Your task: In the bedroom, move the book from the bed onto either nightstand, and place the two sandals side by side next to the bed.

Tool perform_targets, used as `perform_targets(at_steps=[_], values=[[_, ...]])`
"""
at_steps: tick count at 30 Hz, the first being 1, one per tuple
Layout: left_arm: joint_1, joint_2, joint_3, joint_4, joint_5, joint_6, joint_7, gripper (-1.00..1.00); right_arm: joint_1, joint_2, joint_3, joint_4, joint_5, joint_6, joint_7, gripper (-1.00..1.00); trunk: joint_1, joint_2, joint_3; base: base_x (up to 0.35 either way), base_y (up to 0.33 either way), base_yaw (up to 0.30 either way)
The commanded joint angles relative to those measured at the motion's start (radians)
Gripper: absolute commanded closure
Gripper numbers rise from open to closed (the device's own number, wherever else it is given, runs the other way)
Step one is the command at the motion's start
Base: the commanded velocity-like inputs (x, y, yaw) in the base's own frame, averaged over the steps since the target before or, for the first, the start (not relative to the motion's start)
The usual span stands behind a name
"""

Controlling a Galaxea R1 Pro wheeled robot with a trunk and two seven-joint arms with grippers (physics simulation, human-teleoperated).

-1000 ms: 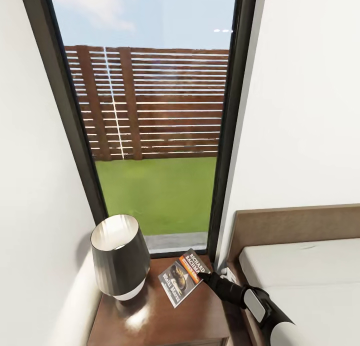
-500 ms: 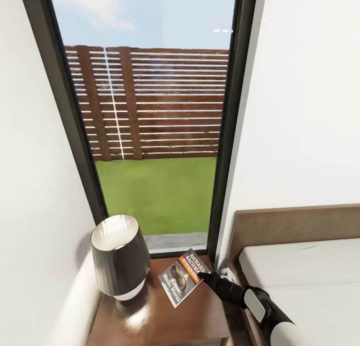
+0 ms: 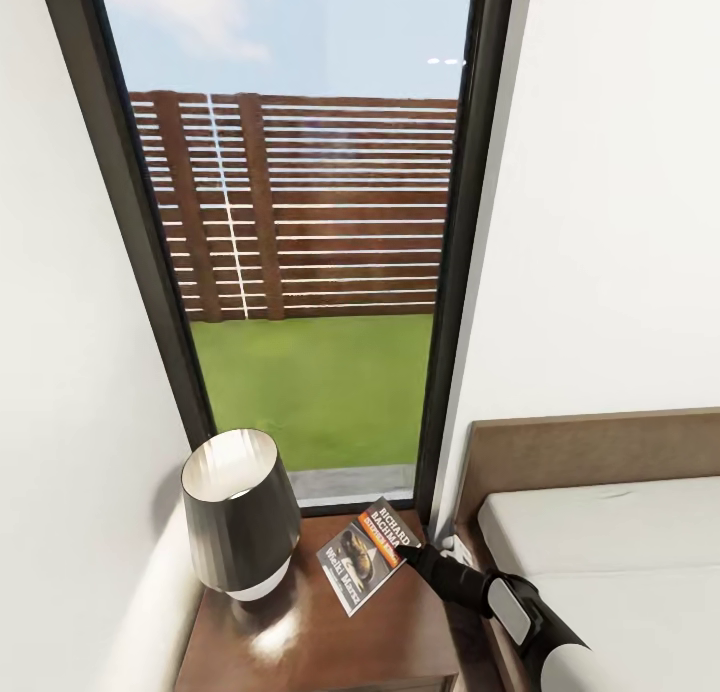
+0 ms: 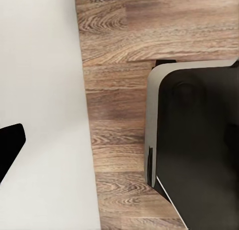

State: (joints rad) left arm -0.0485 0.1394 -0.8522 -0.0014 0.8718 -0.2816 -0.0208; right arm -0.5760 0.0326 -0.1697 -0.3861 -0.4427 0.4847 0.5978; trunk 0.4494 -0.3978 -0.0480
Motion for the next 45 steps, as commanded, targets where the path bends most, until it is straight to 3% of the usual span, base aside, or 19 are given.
perform_targets(at_steps=[1, 16, 28, 37, 45], values=[[-0.001, 0.0, -0.008, 0.0, 0.01, -0.004, -0.002, -1.0, -0.001, 0.001, -0.006, 0.0, -0.004, 0.008, 0.0, 1.0, 0.001, -0.002, -0.002, 0.0, 0.0, 0.0], [-0.01, 0.004, -0.009, -0.035, 0.01, -0.024, -0.003, -1.0, -0.001, 0.002, -0.004, 0.0, -0.004, 0.007, -0.001, 1.0, 0.001, -0.002, -0.002, 0.0, 0.0, 0.0], [-0.155, 0.003, -0.008, -0.058, 0.01, -0.003, -0.009, -1.0, -0.001, 0.003, -0.001, 0.005, -0.004, 0.007, -0.024, 1.0, 0.001, -0.002, -0.002, 0.0, 0.0, 0.0], [-0.197, 0.005, -0.007, -0.06, 0.012, 0.008, -0.006, -1.0, -0.001, 0.012, -0.001, 0.007, -0.003, 0.006, -0.047, 1.0, 0.031, -0.058, -0.027, 0.0, 0.0, 0.0], [-0.208, 0.007, -0.004, -0.058, 0.013, 0.009, -0.008, -1.0, -0.001, 0.013, -0.001, 0.006, -0.002, 0.006, -0.05, 1.0, 0.031, -0.058, -0.027, 0.0, 0.0, 0.0]])
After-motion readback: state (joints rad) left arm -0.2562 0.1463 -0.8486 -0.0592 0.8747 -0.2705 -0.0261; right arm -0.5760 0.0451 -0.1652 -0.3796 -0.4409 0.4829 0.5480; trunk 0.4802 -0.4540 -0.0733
